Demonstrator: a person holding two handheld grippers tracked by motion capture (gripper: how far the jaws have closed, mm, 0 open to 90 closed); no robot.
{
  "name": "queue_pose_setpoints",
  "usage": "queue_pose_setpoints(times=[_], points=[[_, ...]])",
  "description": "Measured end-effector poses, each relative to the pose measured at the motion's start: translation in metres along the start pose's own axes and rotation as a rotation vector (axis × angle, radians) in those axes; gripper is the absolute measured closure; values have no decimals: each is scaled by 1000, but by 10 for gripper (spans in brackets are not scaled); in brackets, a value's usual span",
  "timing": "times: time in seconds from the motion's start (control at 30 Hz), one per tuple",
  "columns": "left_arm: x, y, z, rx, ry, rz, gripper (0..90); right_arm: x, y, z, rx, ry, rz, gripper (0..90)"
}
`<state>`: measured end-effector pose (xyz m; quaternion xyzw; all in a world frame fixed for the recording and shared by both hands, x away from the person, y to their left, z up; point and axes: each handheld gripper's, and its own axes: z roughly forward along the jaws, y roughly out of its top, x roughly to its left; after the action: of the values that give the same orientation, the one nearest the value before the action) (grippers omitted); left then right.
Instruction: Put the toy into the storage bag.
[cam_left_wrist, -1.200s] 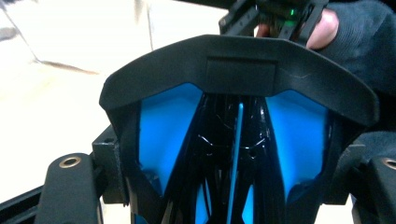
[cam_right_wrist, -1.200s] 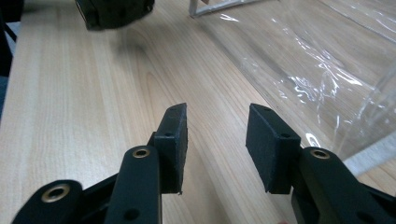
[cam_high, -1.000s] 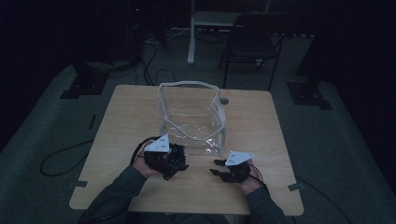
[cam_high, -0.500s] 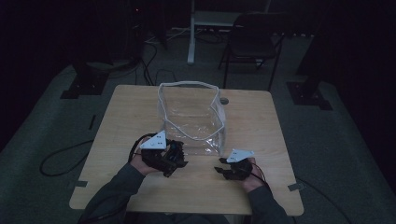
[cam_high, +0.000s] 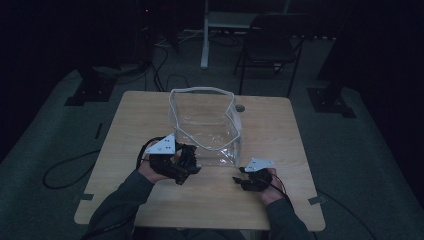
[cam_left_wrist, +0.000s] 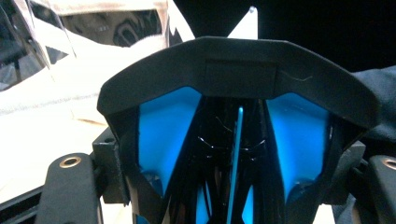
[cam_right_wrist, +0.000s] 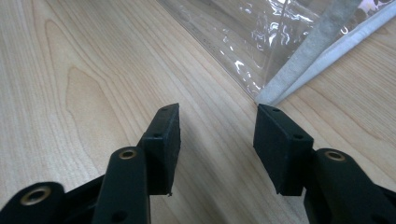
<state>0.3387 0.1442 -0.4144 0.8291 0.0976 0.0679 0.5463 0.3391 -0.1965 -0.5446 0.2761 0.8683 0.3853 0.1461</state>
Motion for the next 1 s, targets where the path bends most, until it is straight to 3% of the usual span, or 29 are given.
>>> queue_pose_setpoints(times=[1.0], points=[[9, 32, -11, -70, -24, 19, 255, -3, -3, 1, -6, -20, 57, 439]])
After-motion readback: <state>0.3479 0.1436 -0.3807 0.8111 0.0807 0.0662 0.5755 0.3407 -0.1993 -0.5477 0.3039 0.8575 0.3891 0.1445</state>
